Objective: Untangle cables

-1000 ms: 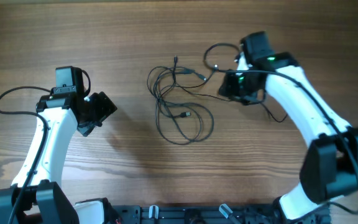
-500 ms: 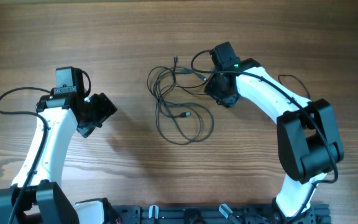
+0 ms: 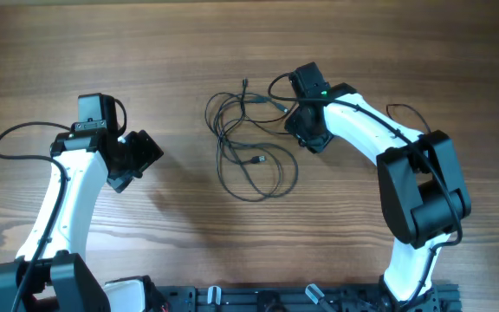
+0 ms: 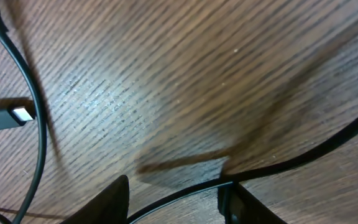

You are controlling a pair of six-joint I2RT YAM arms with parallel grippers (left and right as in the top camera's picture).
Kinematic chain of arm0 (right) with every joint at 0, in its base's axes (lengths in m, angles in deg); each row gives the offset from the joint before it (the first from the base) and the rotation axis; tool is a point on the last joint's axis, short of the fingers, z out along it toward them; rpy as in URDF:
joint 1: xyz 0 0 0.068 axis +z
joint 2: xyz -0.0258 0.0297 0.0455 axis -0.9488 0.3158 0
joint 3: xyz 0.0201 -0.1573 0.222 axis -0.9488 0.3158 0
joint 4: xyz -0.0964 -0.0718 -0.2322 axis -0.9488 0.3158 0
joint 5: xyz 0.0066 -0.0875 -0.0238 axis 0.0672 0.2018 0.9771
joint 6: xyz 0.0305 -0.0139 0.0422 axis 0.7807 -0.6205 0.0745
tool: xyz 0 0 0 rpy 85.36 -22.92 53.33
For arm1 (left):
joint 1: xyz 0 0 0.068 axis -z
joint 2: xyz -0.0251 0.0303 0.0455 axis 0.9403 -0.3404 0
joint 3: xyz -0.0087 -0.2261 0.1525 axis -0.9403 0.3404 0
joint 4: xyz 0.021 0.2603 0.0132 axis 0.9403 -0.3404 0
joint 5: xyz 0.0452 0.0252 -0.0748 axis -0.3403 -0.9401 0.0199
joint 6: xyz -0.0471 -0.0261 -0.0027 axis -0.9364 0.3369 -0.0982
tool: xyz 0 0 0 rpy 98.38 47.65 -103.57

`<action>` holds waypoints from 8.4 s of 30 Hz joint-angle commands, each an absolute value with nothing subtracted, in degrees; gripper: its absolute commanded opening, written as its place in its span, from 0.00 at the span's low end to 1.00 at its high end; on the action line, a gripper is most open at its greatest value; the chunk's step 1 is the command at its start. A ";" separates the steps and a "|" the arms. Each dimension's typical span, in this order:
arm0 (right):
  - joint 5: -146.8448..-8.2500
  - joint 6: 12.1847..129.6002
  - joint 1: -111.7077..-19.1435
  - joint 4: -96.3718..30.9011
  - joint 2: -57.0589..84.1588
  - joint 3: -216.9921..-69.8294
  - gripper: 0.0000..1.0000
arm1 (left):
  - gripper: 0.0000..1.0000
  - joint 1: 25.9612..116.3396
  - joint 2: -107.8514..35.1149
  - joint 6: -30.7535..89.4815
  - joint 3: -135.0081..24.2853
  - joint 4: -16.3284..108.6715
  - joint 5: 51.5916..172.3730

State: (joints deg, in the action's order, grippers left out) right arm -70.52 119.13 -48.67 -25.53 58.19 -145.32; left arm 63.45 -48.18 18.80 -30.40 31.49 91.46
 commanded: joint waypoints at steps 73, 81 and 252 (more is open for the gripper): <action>-69.89 99.85 -52.39 -24.88 28.82 -147.16 0.04 | 0.79 63.27 -48.31 18.67 -30.62 31.06 90.89; -70.43 95.72 -54.84 -30.30 17.17 -147.16 0.04 | 0.79 63.27 -48.31 18.64 -30.62 31.49 90.91; -83.61 78.21 -35.86 -17.56 50.13 -161.10 0.04 | 0.87 63.27 -48.31 18.67 -30.62 31.49 90.91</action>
